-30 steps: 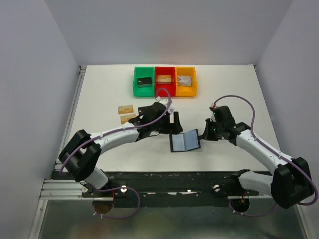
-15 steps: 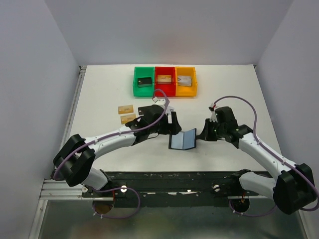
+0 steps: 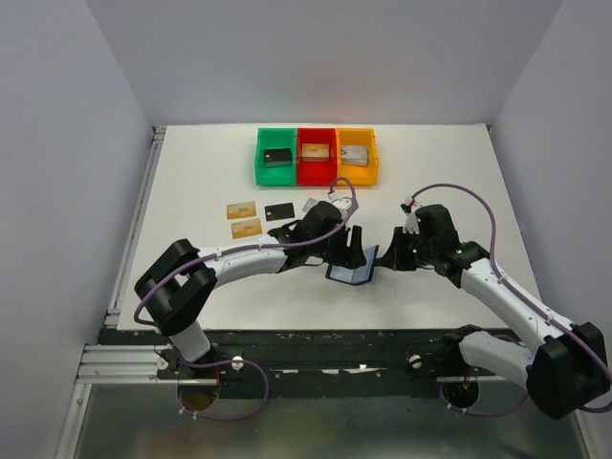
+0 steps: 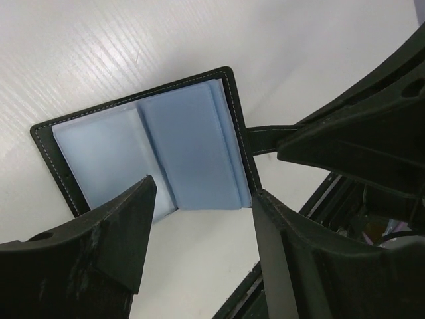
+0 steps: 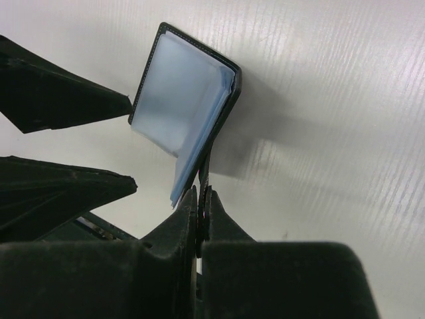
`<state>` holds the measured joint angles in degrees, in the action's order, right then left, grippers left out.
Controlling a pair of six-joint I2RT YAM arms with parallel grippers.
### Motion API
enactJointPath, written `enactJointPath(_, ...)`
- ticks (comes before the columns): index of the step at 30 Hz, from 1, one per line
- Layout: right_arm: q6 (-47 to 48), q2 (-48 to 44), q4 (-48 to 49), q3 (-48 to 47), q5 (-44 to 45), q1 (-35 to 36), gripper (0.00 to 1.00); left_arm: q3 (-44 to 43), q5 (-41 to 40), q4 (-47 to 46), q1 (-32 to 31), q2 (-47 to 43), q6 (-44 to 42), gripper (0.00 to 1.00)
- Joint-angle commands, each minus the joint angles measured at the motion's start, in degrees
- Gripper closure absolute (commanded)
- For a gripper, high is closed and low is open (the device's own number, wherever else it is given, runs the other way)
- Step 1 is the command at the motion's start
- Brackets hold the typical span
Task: Take the credit cards out of the card holder
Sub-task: Remove the credit card from the card holder.
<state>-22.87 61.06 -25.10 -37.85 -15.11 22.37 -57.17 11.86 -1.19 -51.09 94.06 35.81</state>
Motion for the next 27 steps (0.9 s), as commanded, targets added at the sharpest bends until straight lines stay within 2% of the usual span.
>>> enactJointPath(1,0.81,0.02,0.93,0.49,-1.15,-0.22,1.0,-2.6,0.36,3.65,-0.33,1.65,-2.41,0.29)
enactJointPath(15,-0.33,3.1,-1.26,-0.12,3.16,-0.22,1.0,-6.99,1.32,6.73,-1.2,6.83,-5.31,0.28)
enactJointPath(27,0.02,3.1,-1.44,-0.92,2.64,-0.22,1.0,-10.42,1.33,9.54,-2.08,10.17,-7.16,0.27)
